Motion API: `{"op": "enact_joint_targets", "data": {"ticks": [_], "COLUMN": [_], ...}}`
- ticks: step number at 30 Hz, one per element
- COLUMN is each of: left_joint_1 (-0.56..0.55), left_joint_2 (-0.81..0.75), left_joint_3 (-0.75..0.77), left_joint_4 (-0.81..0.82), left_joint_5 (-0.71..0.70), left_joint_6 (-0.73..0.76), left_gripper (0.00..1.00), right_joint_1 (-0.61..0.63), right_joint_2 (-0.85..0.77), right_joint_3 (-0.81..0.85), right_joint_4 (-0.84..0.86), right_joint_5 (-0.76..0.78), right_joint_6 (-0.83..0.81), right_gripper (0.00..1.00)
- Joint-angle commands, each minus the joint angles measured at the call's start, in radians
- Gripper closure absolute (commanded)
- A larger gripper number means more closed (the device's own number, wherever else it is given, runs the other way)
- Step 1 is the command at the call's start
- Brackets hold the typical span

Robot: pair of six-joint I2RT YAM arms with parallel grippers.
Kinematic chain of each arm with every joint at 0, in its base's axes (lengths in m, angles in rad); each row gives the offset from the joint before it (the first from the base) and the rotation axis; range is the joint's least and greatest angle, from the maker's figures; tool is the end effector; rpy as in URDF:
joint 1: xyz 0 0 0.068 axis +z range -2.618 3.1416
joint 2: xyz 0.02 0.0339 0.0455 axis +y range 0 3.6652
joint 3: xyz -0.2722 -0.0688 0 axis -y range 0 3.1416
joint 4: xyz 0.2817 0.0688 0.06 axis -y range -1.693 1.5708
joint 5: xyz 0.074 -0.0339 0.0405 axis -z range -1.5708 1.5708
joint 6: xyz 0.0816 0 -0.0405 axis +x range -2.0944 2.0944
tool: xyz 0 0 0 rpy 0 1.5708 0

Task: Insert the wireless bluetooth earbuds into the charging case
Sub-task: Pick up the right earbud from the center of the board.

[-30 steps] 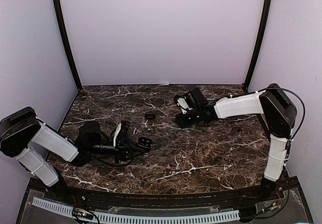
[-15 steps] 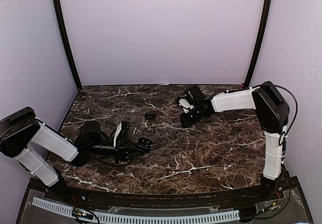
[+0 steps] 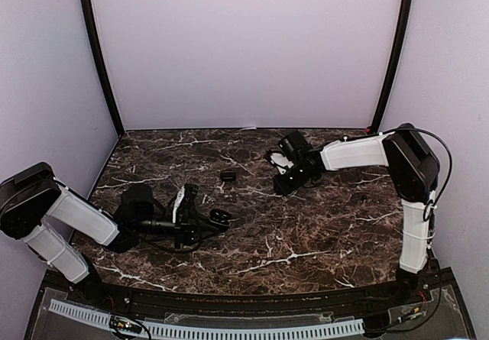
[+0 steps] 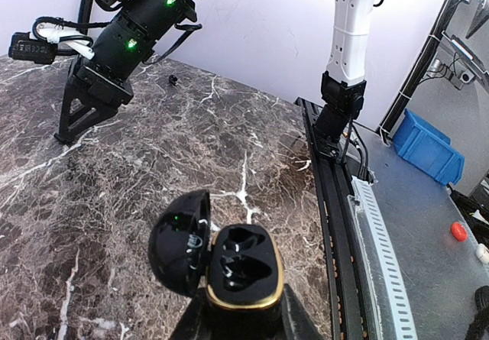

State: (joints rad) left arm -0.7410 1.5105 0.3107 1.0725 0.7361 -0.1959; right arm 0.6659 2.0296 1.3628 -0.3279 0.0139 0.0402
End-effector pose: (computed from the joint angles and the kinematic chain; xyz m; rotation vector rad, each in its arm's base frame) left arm 0.1807 -0.2396 0.1274 1.0425 1.5247 -1.2968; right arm 0.3811 0.2980 0.1000 -0.7906 2.4615 0.2480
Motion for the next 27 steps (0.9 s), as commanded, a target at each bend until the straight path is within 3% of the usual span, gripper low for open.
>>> {"op": "enact_joint_targets", "data": {"ticks": [1,13,19,27], "left_joint_1": [0.007,0.007,0.007,0.007], "left_joint_2": [0.0,0.003,0.004,-0.011], "left_joint_3": [0.001,0.001,-0.001,0.006], "left_joint_4": [0.015,0.014,0.011,-0.037], "left_joint_5": [0.012,0.014,0.013,0.004], "left_joint_6": [0.0,0.005,0.011,0.062], "left_gripper": [0.85,0.86,0.85,0.85], "right_joint_1": [0.003,0.012,0.017,0.017], "right_joint_2": [0.019,0.048,0.057,-0.012], "right_joint_3": [-0.002,0.017,0.032,0.004], "right_joint_4": [-0.007,-0.027,-0.043,-0.05], "right_joint_5": [-0.025,-0.006,0.016,-0.087], "right_joint_6": [-0.031,-0.06,-0.057,-0.035], "right_gripper": [0.69,0.72,0.81,0.84]}}
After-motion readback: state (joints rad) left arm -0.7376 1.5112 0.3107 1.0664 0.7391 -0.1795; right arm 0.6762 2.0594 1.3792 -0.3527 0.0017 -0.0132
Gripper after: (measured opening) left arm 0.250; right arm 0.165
